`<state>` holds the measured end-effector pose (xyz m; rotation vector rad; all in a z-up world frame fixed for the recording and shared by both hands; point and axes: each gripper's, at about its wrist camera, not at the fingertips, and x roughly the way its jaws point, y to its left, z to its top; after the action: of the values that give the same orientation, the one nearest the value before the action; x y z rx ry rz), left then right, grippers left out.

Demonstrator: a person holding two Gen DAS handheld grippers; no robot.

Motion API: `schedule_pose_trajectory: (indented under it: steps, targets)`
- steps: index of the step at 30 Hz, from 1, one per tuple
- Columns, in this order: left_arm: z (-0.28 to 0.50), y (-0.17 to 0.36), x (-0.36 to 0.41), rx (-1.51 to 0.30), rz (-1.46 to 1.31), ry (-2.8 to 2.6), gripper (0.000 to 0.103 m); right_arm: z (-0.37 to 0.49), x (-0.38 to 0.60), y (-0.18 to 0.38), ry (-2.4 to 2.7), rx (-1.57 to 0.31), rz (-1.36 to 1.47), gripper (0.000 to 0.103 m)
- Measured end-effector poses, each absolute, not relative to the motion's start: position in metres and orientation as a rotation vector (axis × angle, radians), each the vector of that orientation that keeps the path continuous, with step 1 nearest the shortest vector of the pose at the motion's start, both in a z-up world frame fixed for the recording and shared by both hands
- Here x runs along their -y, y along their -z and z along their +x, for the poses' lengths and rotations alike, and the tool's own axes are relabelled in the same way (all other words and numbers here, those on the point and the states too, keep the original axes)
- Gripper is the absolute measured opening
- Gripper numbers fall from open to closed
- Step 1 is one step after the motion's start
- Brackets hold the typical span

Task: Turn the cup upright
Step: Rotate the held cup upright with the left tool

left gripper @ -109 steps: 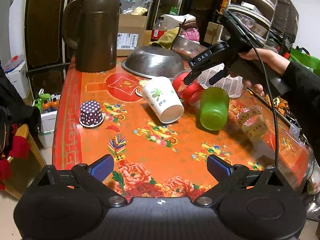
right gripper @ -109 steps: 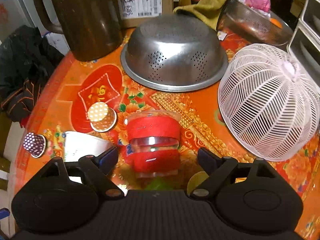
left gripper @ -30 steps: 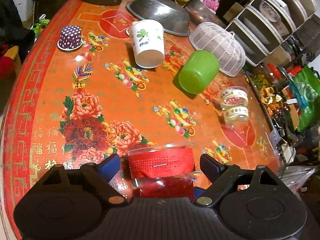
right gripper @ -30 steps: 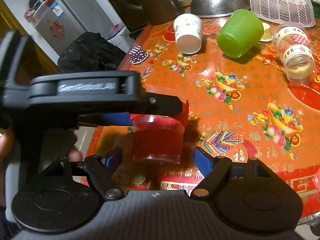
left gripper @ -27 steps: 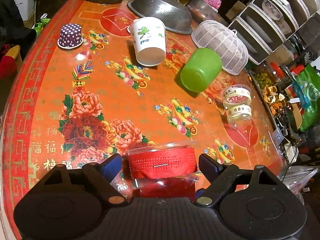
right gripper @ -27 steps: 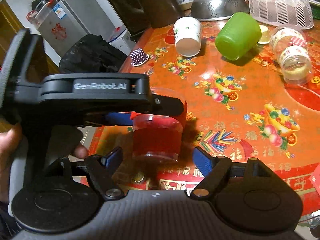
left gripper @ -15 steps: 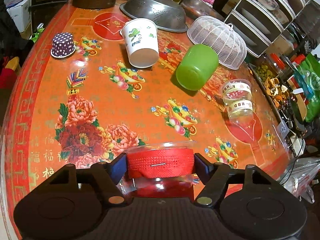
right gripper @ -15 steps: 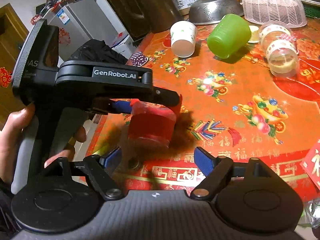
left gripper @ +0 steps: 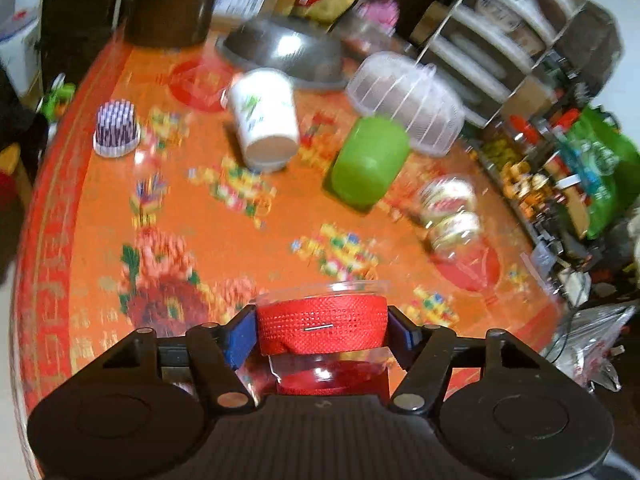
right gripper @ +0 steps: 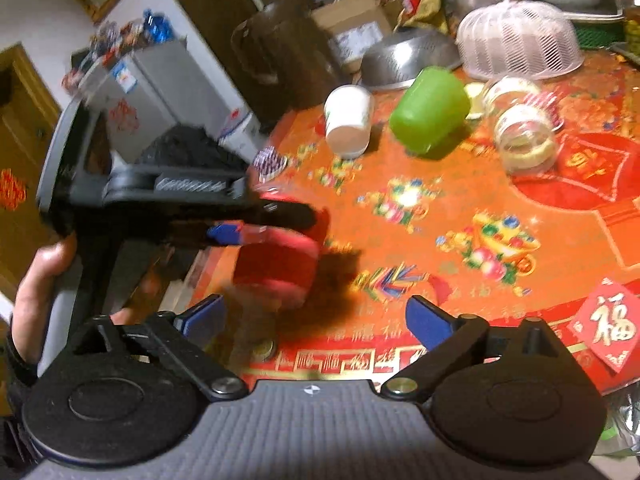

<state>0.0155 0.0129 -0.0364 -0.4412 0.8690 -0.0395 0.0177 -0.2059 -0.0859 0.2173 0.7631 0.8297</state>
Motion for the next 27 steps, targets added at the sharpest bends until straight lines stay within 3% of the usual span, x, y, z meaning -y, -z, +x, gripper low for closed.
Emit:
schedule_pose_trajectory:
  steps: [5,9,18,27]
  targets:
    - [-0.022,0.008,-0.02,-0.541,-0.377,0.059,0.07,0.013,0.215,0.078,-0.762,-0.66,0.271,0.102]
    - [-0.076,0.011,-0.017,-0.151,-0.269,0.075,0.072,0.007,0.212,0.077,-0.701,-0.562,0.259,0.102]
    - [-0.151,0.078,0.019,0.098,-0.094,-0.047,0.071,-0.007,0.226,0.103,-0.666,-0.533,0.41,0.102]
    - [-0.132,0.106,0.065,0.096,0.008,-0.11,0.069,-0.037,0.249,0.119,-0.623,-0.471,0.462,0.102]
